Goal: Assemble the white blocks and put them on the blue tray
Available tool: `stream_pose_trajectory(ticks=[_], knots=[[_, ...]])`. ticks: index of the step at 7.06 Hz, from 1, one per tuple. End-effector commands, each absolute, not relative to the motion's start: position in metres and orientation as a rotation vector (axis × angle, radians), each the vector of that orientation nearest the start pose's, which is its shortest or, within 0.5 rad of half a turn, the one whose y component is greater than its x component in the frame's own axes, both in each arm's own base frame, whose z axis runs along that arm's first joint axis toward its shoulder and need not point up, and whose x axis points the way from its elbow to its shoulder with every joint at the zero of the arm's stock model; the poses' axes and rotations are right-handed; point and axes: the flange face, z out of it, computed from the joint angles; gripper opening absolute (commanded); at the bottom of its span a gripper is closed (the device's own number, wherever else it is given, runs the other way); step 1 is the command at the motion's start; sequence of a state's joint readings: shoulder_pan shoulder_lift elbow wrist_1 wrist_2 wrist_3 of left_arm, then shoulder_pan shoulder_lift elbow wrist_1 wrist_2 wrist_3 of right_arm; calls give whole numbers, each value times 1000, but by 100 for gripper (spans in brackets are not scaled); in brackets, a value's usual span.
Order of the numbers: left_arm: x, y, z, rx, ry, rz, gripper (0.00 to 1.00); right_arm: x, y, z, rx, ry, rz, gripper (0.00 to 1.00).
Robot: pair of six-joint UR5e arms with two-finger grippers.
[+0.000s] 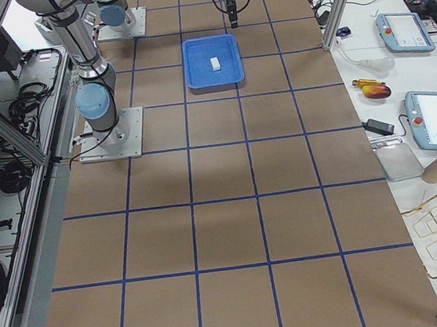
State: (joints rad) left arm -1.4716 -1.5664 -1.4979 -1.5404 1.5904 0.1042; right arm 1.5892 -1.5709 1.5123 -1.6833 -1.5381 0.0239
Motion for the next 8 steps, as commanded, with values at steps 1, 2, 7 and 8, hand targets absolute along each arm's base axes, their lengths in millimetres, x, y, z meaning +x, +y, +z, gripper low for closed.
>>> stream_pose_trajectory(ticks=[1, 2, 7, 8], knots=[[-79, -493, 537, 1, 3109, -185, 100, 144, -503, 529, -10, 3105, -260, 100], [-84, -497, 532, -13, 3133, -186, 100, 144, -503, 527, -10, 3110, -246, 100], [-86, -496, 530, 13, 3163, -178, 100, 144, -504, 533, -8, 3117, -81, 100], [-87, -495, 530, 15, 3162, -173, 100, 144, -504, 534, -6, 3114, -85, 100]])
